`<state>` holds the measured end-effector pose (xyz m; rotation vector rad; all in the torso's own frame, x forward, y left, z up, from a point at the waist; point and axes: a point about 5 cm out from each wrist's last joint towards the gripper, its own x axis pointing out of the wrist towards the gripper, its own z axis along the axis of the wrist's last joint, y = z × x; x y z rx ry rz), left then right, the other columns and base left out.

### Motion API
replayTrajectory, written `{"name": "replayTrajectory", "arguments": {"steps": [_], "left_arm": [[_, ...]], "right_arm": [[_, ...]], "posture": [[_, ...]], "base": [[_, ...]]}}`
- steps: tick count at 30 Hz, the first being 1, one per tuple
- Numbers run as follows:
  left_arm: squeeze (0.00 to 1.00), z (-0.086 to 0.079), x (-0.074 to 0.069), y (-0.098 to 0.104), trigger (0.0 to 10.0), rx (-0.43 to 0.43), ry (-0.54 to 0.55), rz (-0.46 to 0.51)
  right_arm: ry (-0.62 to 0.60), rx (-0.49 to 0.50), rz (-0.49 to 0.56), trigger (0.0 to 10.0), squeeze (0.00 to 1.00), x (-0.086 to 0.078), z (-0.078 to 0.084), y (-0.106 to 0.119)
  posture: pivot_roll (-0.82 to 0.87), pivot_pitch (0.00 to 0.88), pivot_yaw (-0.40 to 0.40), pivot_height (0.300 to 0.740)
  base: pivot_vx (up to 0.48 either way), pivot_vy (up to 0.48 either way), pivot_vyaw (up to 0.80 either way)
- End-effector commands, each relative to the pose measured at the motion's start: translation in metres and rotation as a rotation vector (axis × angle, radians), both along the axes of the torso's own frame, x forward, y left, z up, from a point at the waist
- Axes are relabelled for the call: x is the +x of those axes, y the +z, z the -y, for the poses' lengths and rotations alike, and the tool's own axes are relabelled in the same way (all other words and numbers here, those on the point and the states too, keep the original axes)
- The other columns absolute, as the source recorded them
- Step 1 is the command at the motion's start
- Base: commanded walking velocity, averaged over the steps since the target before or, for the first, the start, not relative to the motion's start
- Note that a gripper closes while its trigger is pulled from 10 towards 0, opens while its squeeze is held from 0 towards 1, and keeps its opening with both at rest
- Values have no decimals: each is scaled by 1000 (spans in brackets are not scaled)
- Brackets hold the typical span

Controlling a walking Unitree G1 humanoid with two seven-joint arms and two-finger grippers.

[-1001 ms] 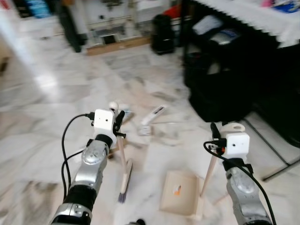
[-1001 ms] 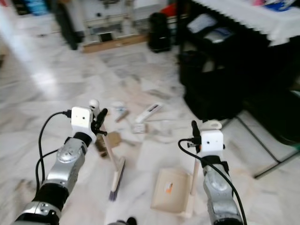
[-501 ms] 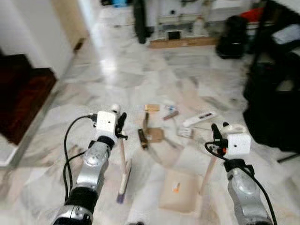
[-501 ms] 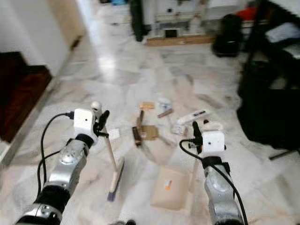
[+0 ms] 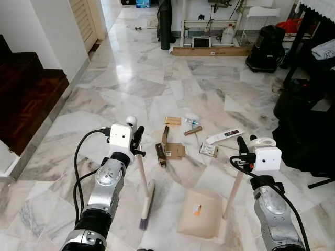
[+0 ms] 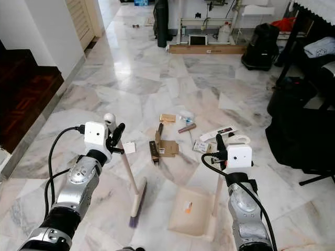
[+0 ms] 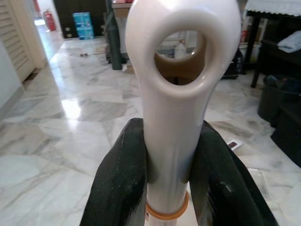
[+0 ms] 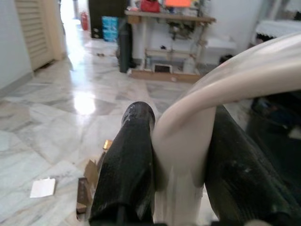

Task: Sweep floor

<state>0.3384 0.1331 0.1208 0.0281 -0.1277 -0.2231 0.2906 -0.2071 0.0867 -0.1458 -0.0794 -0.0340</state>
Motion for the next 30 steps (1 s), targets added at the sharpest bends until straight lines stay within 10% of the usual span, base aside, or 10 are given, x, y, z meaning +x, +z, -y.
{"name": "replayTrajectory", "arguments": {"steps": [1,30], "left_arm": [[0,-2,2,11,10000,1,1,46],[0,-2,1,12,10000,20,-9,62]], "right_arm": [[-7,11,23,10000,0,3,2,6],[6,8,39,10000,0,3,-1,8]], "posture": [[44,56,28,740],[49,62,24,740]], "base": [[0,0,0],[0,-78,-431]]}}
